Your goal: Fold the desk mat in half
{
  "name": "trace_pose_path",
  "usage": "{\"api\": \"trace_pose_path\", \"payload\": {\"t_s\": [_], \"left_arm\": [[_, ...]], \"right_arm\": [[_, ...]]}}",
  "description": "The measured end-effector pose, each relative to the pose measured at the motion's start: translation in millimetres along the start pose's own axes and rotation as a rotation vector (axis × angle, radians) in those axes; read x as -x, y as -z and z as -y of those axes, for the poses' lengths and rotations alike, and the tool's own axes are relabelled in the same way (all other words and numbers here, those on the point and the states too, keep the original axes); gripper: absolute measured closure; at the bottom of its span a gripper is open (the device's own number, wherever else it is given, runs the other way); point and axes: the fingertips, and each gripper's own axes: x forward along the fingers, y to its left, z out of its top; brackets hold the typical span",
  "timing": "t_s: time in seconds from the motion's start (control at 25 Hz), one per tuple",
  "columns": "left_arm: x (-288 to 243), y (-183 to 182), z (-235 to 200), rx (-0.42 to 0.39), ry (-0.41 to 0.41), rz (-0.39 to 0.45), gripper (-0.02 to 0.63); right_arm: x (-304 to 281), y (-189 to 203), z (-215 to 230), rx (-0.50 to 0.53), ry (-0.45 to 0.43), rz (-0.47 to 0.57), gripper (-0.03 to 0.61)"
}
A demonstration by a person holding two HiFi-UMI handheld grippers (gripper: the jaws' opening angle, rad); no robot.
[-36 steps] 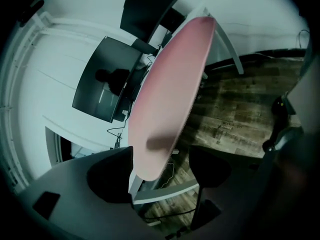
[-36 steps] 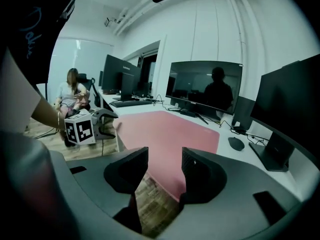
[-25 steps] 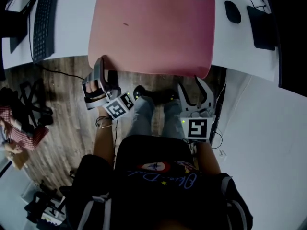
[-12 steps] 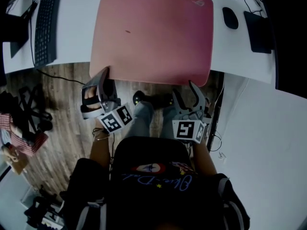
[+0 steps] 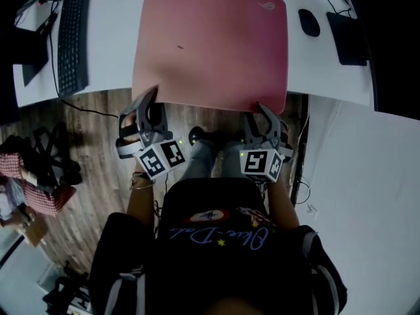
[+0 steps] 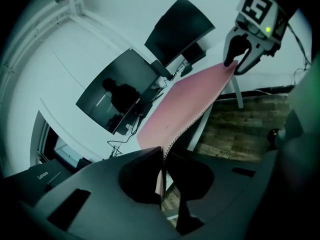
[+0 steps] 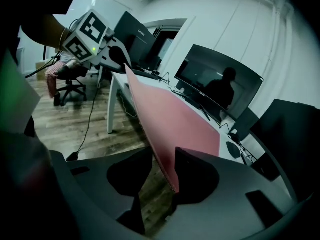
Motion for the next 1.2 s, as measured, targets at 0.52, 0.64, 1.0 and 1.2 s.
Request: {"api": "trace_pose_path", "payload": {"t_s": [0.52,0.64,1.0,1.2], "left_arm": [[-10,-1,-3,0.012,0.133,-0.022,0.589],[-17,-7,-8,0.023,0.139,-0.021,0.589],[-46,-17,-39,0.051,0.134,-0.057,0.589],[-74,-29,-61,0.066,0.091,-0.082,0.589]], "right_arm": [[5,-40,48,0.001,0.093,0.02,0.558],[-6,-48,65,0.011,0.097,0.04,0.557],[-44,-88,109,0.054,0.113,0.109,0.557],[-69,-99,131,0.063,0.088,0.137,0.557]]}}
